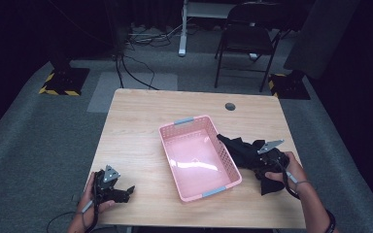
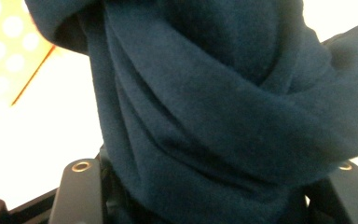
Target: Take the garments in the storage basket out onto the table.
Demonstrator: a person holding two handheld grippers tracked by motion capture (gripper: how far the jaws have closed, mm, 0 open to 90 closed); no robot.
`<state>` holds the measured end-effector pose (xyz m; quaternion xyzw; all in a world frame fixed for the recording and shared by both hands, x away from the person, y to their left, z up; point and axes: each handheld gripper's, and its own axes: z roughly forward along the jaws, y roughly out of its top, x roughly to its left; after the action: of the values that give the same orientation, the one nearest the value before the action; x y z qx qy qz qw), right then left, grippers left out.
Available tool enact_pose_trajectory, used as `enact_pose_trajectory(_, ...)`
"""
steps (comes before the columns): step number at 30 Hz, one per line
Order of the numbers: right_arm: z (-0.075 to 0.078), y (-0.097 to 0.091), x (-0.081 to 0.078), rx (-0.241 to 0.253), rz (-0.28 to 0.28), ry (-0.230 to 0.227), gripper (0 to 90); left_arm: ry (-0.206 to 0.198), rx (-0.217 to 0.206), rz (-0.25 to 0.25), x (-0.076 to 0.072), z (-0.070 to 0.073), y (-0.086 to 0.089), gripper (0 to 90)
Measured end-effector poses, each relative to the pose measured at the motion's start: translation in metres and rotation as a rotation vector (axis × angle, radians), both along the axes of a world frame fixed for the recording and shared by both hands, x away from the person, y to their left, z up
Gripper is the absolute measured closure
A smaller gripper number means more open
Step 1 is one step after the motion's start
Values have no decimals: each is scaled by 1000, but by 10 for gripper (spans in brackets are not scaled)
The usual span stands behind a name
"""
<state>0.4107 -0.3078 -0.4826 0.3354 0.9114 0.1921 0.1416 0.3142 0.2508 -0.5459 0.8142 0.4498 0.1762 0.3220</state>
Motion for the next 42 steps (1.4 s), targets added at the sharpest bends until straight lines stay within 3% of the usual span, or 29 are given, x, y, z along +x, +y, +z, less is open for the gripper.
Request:
enact_pose_trajectory(26, -9, 2, 1, 2, -4, 32, 292, -1, 1, -1, 0, 0, 0, 0)
enact_pose_trajectory(35, -7, 0, 2, 42, -25, 47, 182, -1, 1, 0, 0, 0, 0, 0)
enact_pose_trajectory(42, 0, 4, 1, 39, -37, 14, 57, -1, 1, 0, 0, 0, 0, 0)
